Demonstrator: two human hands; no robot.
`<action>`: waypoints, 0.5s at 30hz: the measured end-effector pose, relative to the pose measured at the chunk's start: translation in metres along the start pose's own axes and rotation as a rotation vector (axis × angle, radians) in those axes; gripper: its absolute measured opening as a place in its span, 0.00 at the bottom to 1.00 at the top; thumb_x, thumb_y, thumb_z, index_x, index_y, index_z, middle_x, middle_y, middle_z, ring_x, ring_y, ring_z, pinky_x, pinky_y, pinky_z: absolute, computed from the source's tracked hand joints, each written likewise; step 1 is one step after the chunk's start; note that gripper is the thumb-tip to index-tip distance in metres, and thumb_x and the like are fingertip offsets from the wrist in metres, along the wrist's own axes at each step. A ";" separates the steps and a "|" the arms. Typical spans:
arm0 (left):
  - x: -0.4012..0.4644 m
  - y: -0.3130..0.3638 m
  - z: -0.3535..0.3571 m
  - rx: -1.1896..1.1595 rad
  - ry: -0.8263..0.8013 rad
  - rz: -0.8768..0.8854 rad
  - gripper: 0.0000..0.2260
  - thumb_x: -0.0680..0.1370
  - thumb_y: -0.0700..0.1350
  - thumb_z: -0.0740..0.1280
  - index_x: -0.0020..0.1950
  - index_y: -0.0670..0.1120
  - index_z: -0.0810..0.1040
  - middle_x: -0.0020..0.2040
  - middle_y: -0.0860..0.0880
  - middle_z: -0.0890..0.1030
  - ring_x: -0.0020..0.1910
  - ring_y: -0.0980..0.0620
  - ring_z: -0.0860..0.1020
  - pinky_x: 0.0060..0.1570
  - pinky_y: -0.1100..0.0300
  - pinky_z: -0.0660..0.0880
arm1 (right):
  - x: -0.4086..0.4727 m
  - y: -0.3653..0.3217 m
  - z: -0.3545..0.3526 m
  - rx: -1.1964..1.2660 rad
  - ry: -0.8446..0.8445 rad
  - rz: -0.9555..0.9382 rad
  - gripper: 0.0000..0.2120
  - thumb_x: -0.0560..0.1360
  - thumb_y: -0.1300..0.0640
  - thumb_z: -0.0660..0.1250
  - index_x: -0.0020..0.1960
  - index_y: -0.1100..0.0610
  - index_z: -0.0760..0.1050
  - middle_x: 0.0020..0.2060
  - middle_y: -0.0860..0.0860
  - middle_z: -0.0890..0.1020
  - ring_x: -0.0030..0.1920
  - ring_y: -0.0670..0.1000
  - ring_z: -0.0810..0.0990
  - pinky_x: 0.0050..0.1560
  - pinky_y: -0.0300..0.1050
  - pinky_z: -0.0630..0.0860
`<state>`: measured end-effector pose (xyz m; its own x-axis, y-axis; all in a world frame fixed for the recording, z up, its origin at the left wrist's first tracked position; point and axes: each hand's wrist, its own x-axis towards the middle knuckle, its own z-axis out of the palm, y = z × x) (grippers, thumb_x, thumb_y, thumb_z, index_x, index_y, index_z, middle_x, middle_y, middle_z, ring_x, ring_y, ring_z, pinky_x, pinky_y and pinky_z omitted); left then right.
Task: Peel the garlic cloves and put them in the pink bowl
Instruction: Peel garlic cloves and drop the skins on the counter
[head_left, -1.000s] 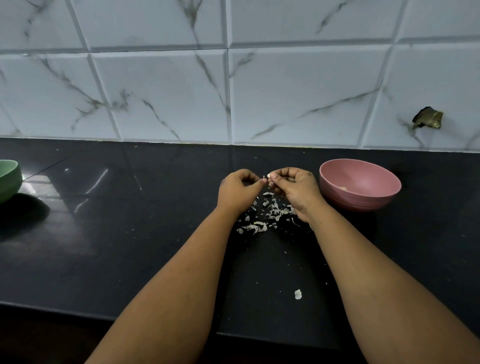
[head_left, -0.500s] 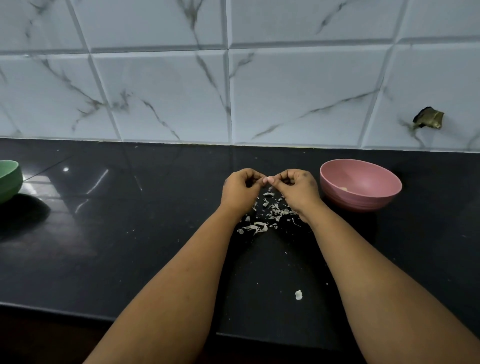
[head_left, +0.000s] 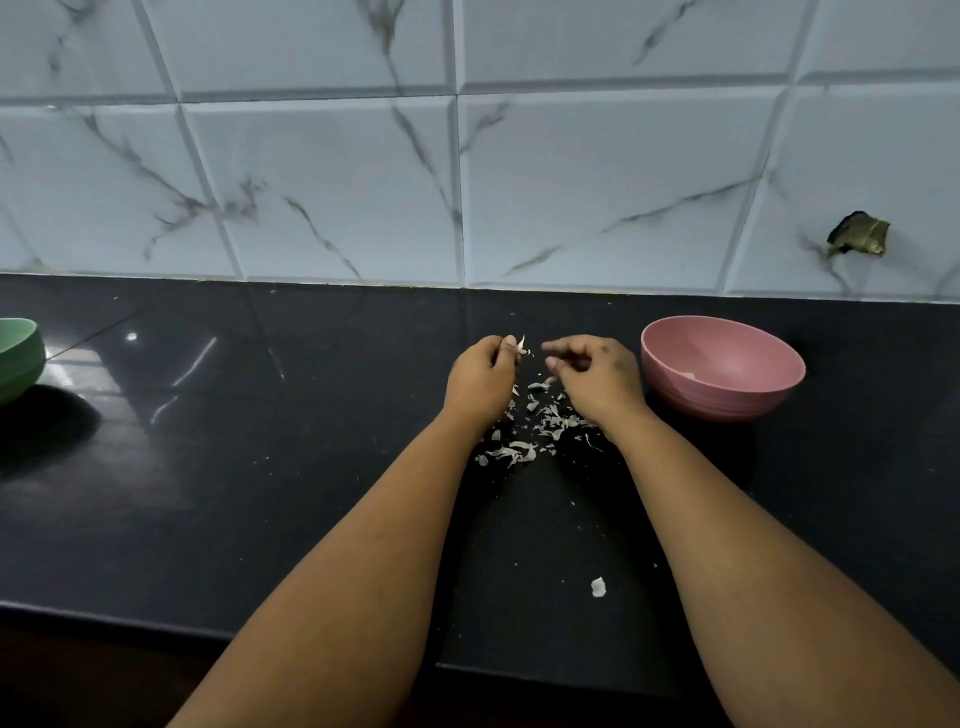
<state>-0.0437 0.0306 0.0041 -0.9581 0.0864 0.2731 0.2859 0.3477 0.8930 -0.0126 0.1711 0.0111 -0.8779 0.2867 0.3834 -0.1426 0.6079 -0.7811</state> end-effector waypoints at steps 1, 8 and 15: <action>0.000 0.000 -0.001 0.028 0.005 0.011 0.15 0.83 0.50 0.59 0.39 0.47 0.75 0.37 0.46 0.78 0.36 0.52 0.73 0.41 0.52 0.72 | -0.001 0.000 0.000 0.046 0.027 0.002 0.03 0.73 0.56 0.73 0.46 0.52 0.84 0.39 0.47 0.85 0.39 0.45 0.82 0.46 0.42 0.80; 0.001 -0.003 -0.001 0.188 -0.019 0.098 0.16 0.82 0.50 0.62 0.41 0.42 0.78 0.32 0.48 0.77 0.30 0.54 0.71 0.31 0.59 0.65 | -0.007 -0.009 0.005 0.446 -0.137 0.145 0.06 0.71 0.62 0.75 0.48 0.60 0.83 0.39 0.55 0.85 0.37 0.47 0.84 0.40 0.40 0.79; 0.000 -0.003 -0.001 0.281 -0.087 0.115 0.14 0.83 0.45 0.59 0.44 0.39 0.77 0.36 0.48 0.78 0.37 0.50 0.74 0.38 0.57 0.66 | -0.003 -0.005 0.005 0.192 -0.016 0.073 0.03 0.72 0.59 0.71 0.43 0.53 0.84 0.34 0.49 0.85 0.37 0.46 0.85 0.42 0.42 0.81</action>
<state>-0.0446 0.0288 0.0017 -0.9212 0.2150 0.3241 0.3877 0.5745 0.7208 -0.0113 0.1639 0.0112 -0.8960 0.3125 0.3155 -0.1614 0.4328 -0.8869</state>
